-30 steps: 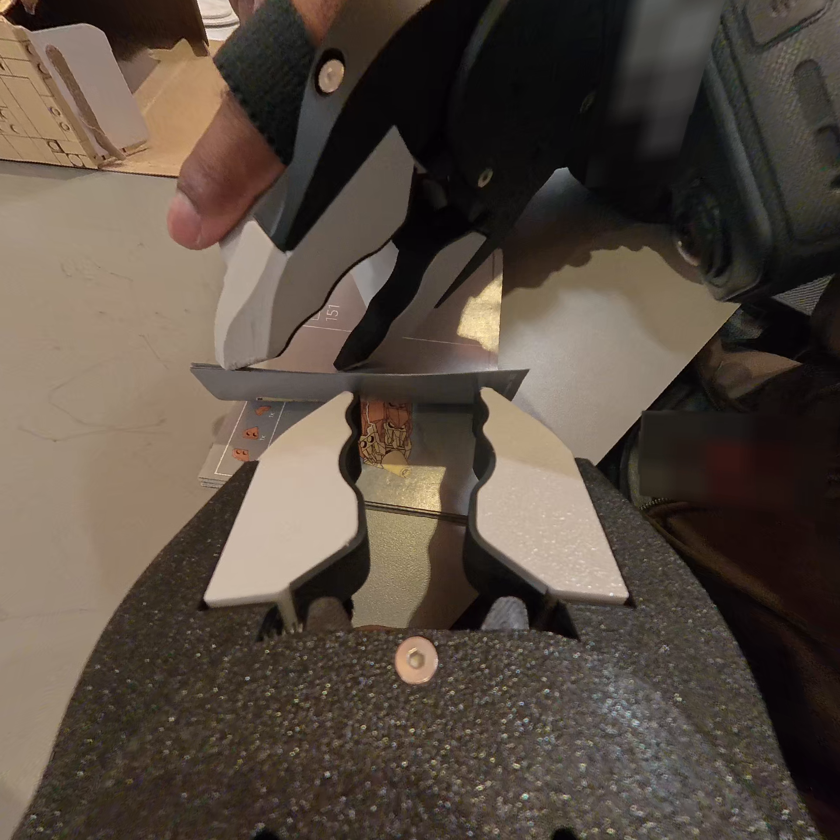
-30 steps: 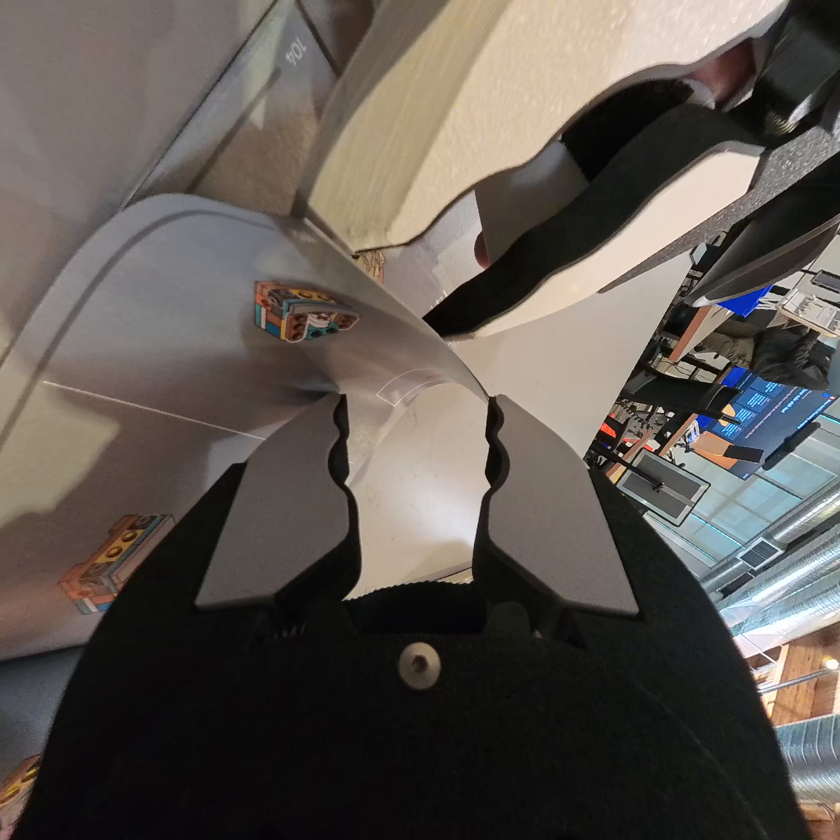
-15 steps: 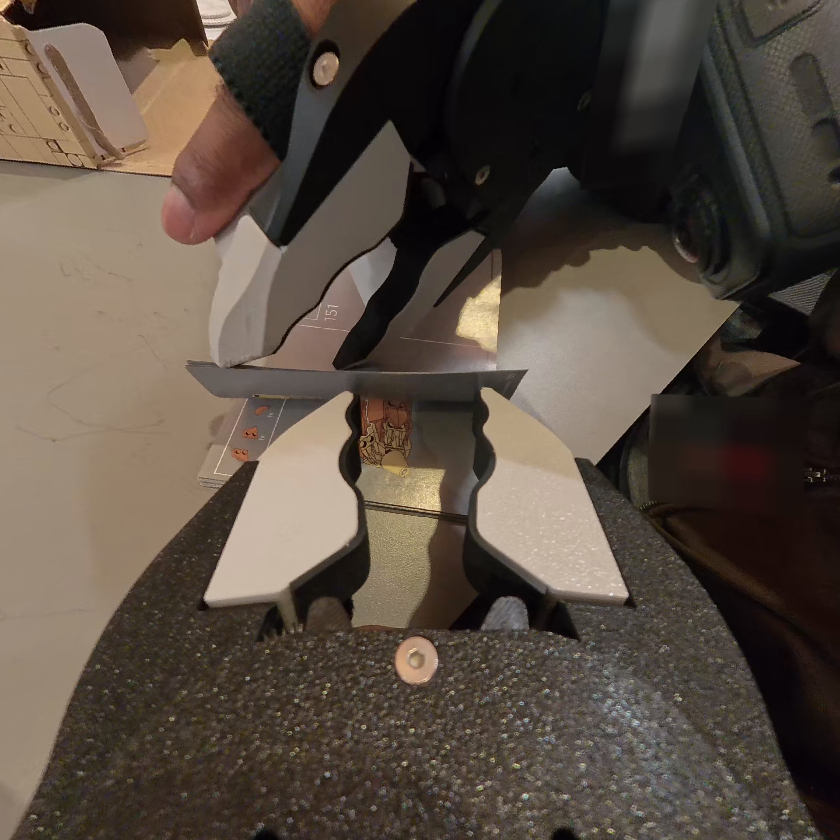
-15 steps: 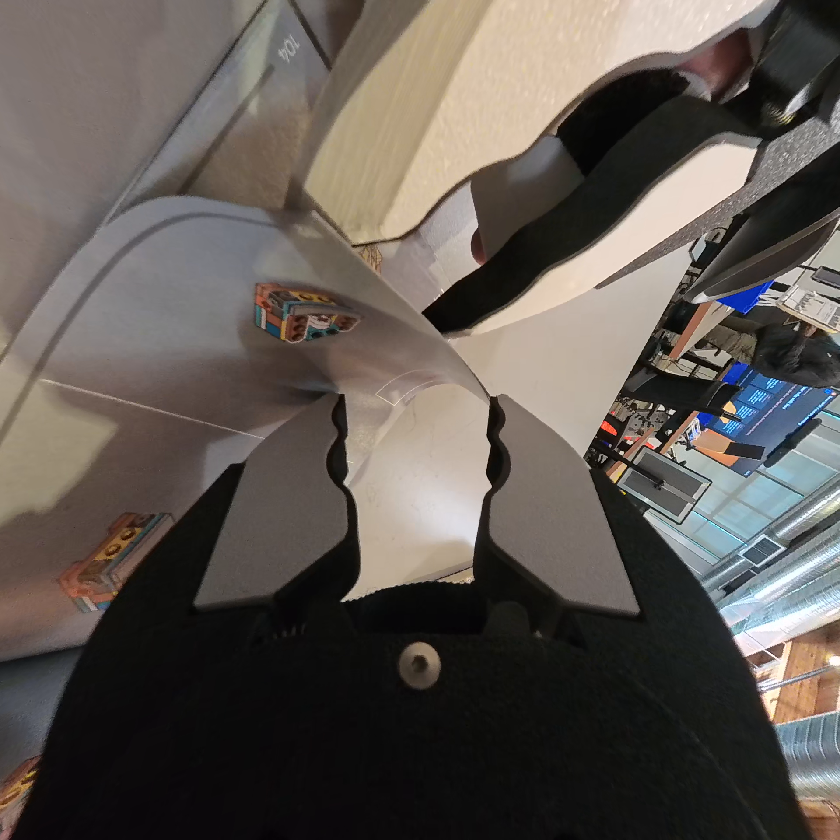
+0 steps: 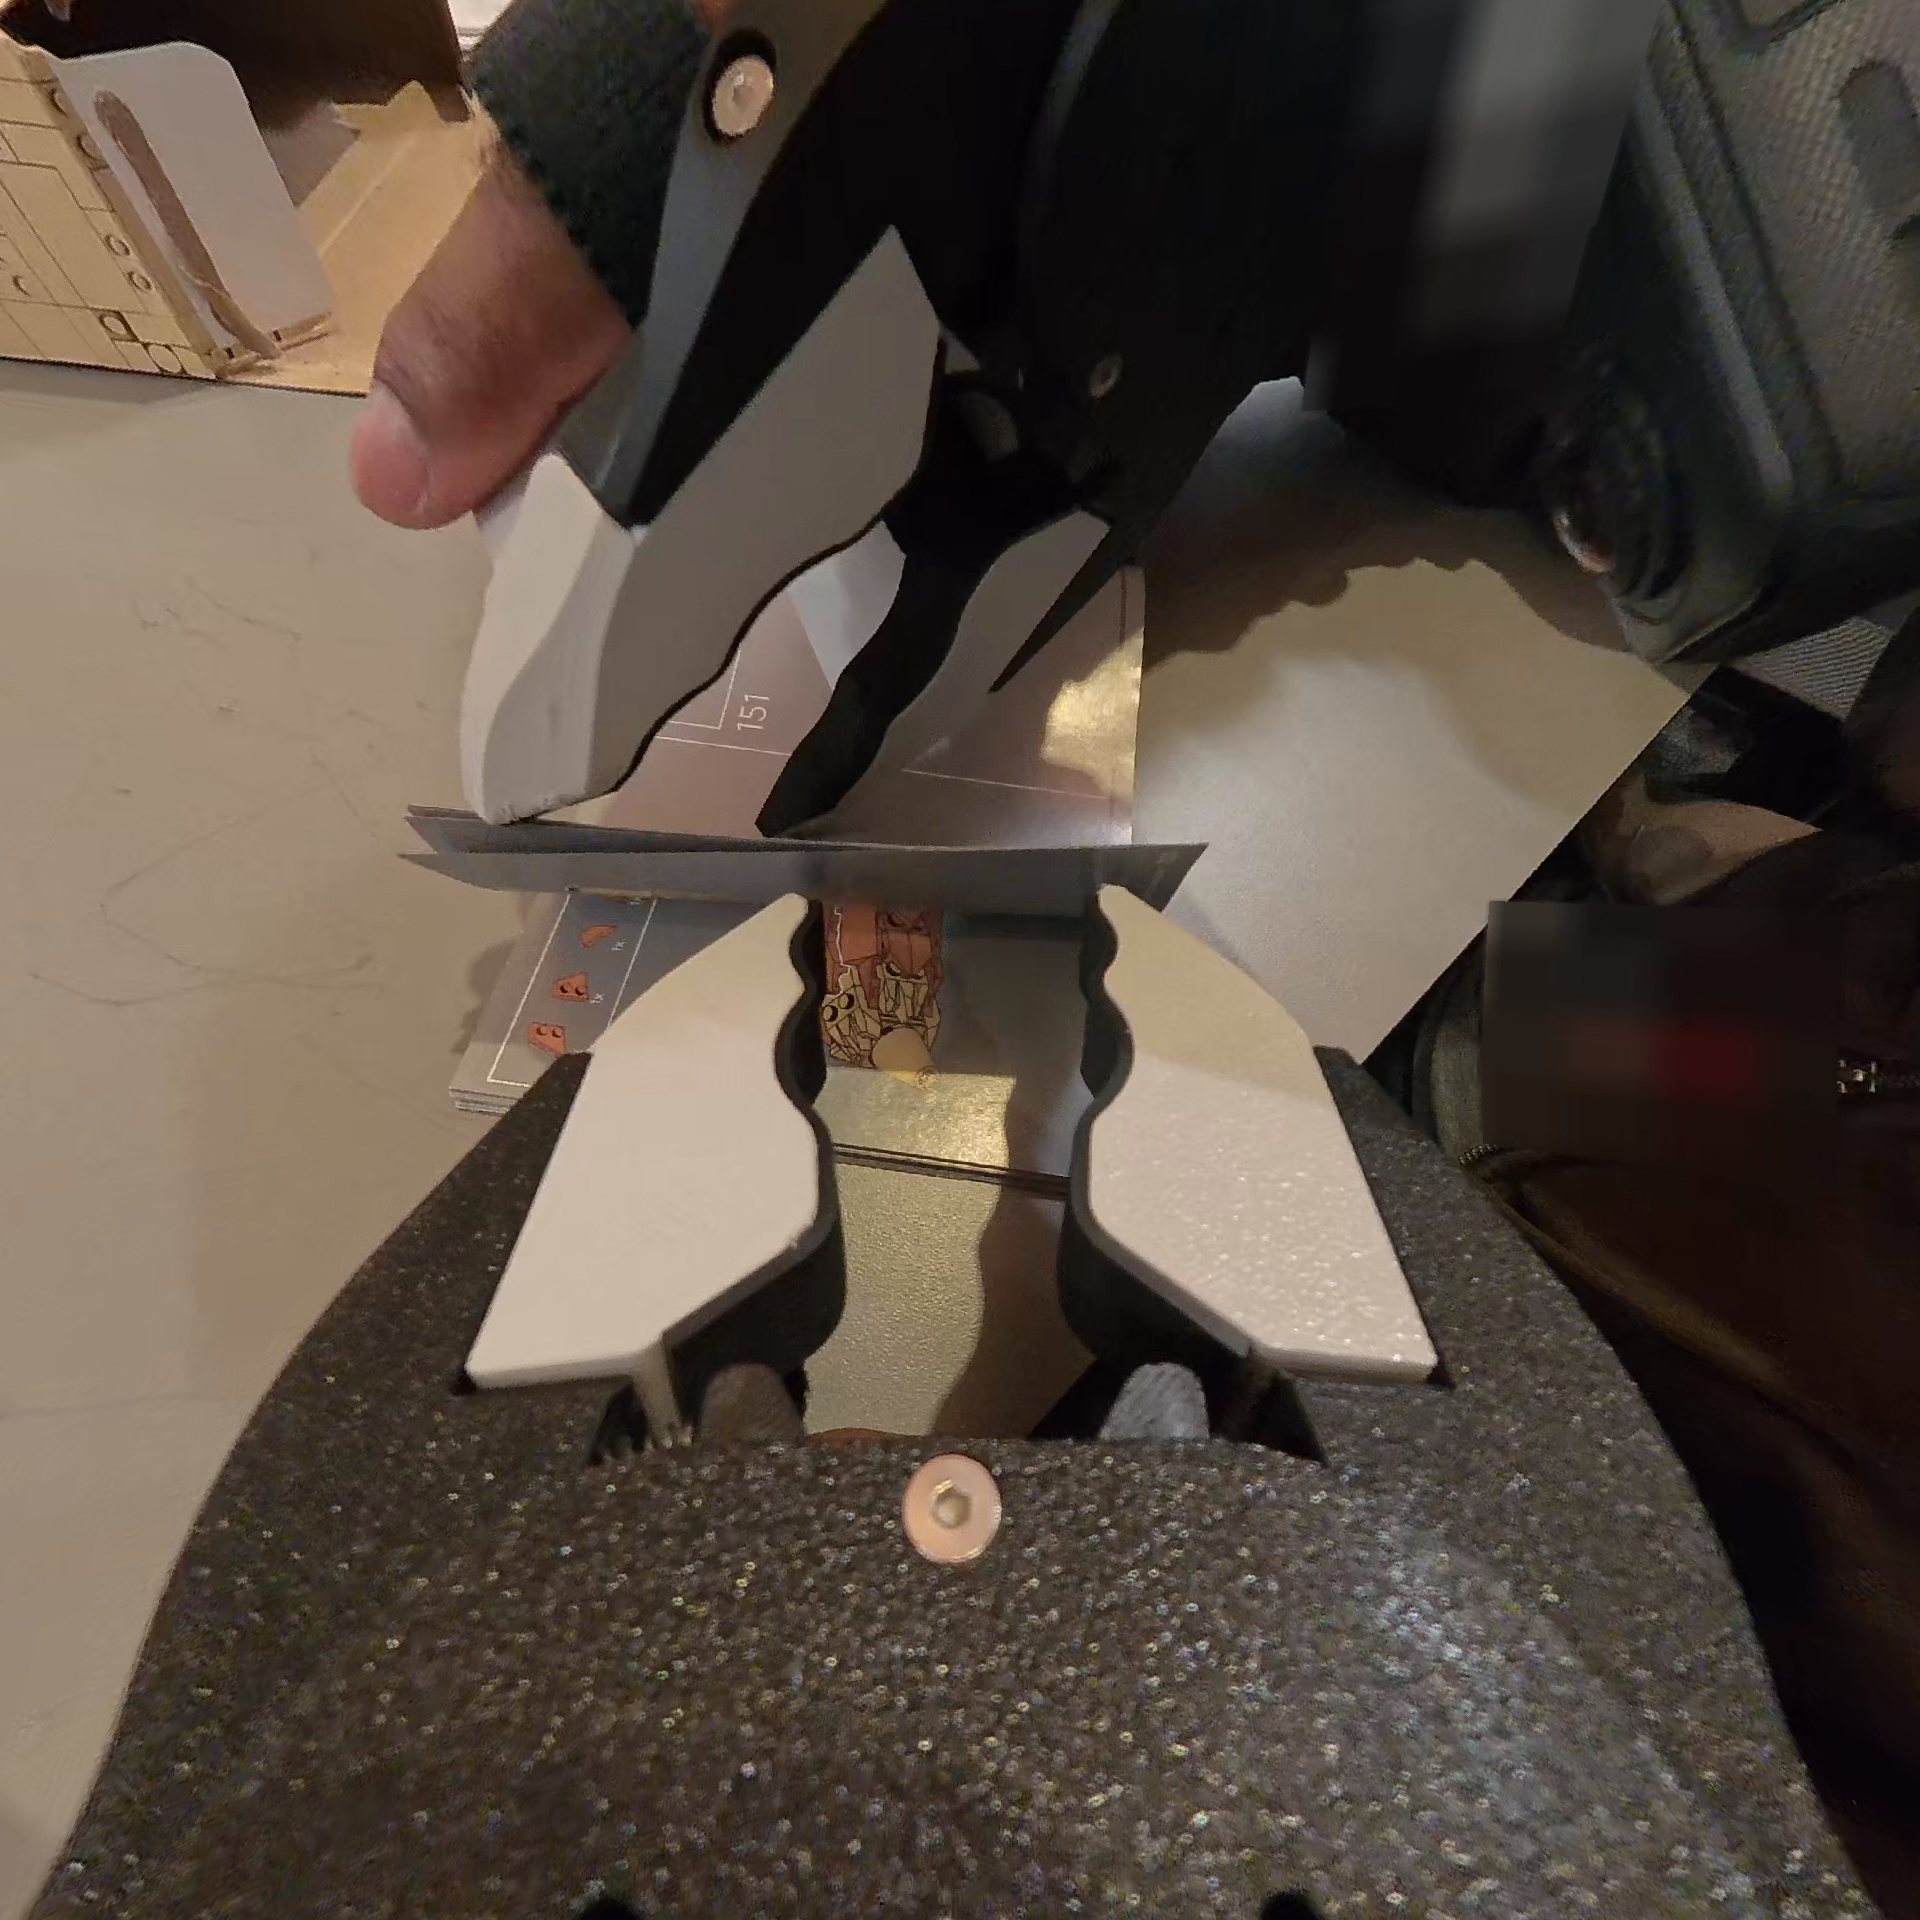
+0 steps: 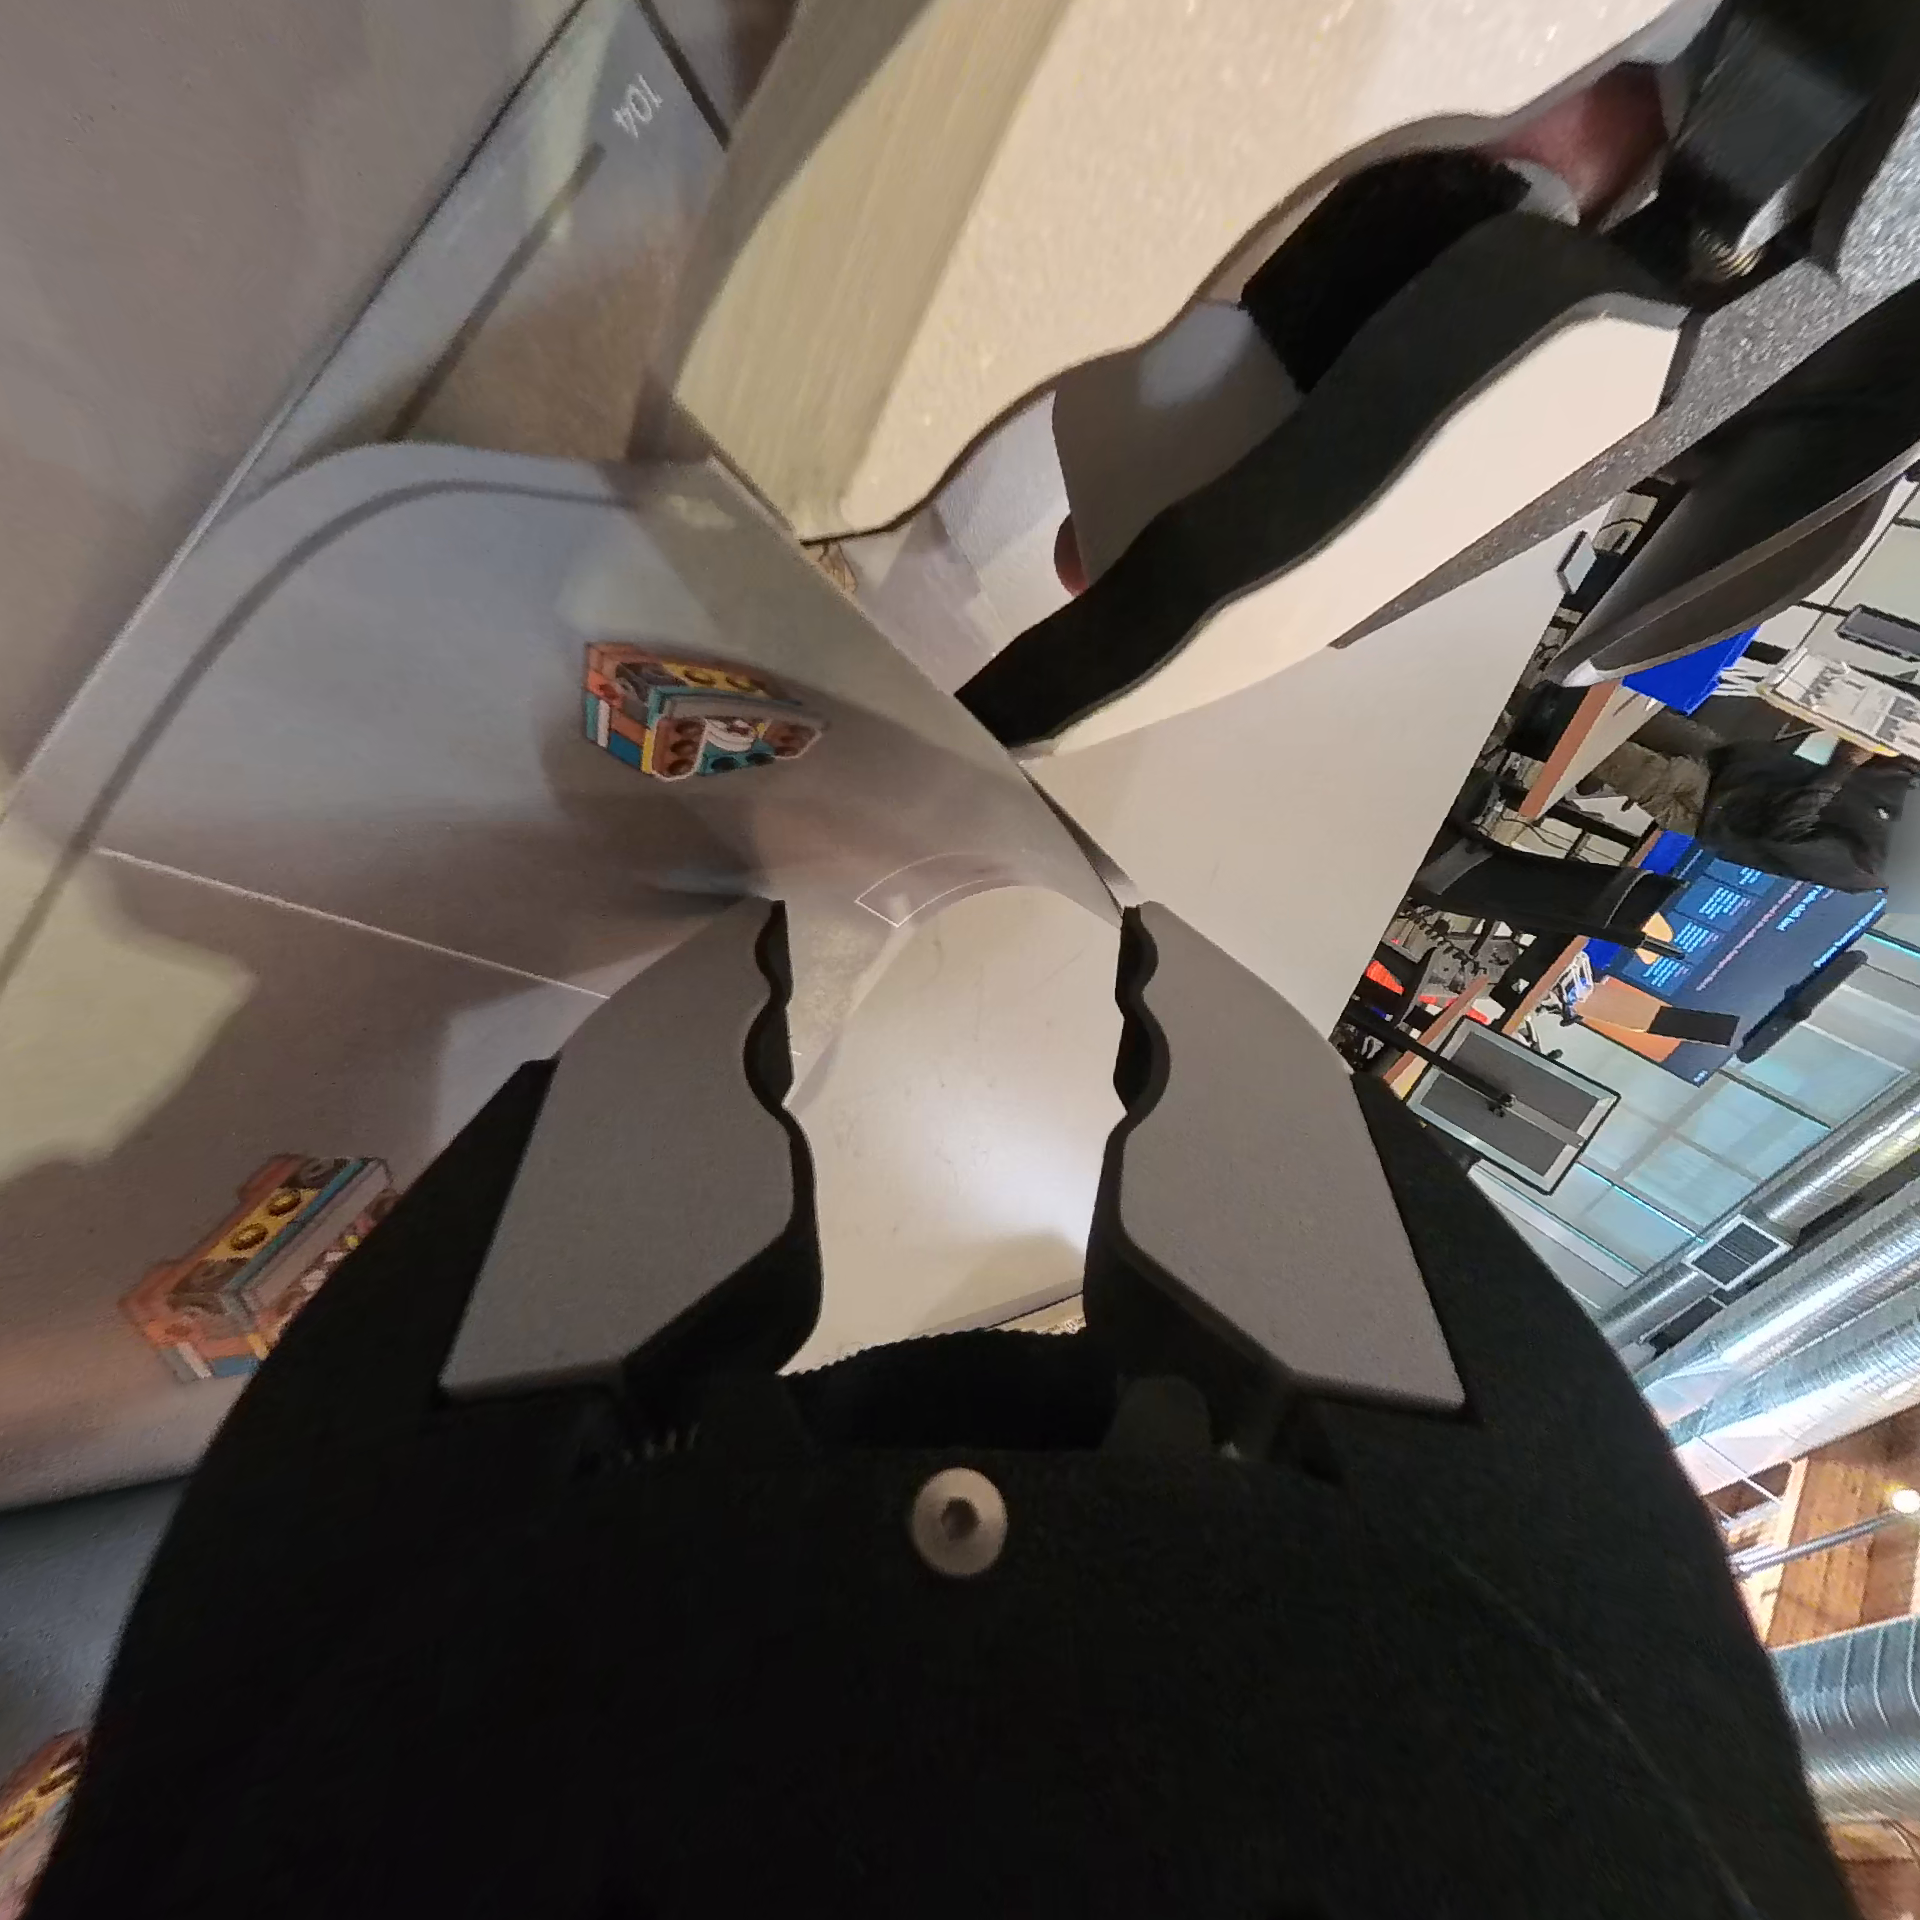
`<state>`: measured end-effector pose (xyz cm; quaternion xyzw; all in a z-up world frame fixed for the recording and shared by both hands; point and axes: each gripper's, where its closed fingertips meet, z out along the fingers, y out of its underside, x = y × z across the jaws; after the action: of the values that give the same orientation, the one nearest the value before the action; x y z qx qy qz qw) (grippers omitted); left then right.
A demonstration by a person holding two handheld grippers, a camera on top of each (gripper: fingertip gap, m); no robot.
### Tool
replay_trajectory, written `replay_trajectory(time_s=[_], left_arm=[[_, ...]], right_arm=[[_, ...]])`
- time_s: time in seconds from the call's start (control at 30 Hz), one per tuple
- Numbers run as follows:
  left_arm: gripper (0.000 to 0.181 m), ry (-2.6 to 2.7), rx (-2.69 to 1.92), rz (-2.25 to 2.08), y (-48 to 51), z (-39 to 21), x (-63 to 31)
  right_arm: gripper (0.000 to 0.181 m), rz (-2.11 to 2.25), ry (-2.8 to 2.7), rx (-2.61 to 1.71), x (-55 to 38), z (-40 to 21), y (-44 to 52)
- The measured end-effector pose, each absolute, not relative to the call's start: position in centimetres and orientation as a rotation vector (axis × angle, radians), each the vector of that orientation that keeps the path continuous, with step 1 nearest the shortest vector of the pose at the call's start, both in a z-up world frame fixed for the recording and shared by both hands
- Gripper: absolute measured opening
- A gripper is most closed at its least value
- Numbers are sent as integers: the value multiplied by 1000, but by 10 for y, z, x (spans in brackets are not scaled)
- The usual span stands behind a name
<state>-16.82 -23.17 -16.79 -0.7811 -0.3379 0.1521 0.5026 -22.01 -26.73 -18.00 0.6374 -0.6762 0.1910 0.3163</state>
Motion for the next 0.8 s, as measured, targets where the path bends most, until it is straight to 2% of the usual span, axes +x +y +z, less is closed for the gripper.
replay_trajectory(time_s=[0.8], left_arm=[[47,-899,-1894,417,-261,-169,-157]], right_arm=[[56,475,-1812,1665,-227,-182,-261]])
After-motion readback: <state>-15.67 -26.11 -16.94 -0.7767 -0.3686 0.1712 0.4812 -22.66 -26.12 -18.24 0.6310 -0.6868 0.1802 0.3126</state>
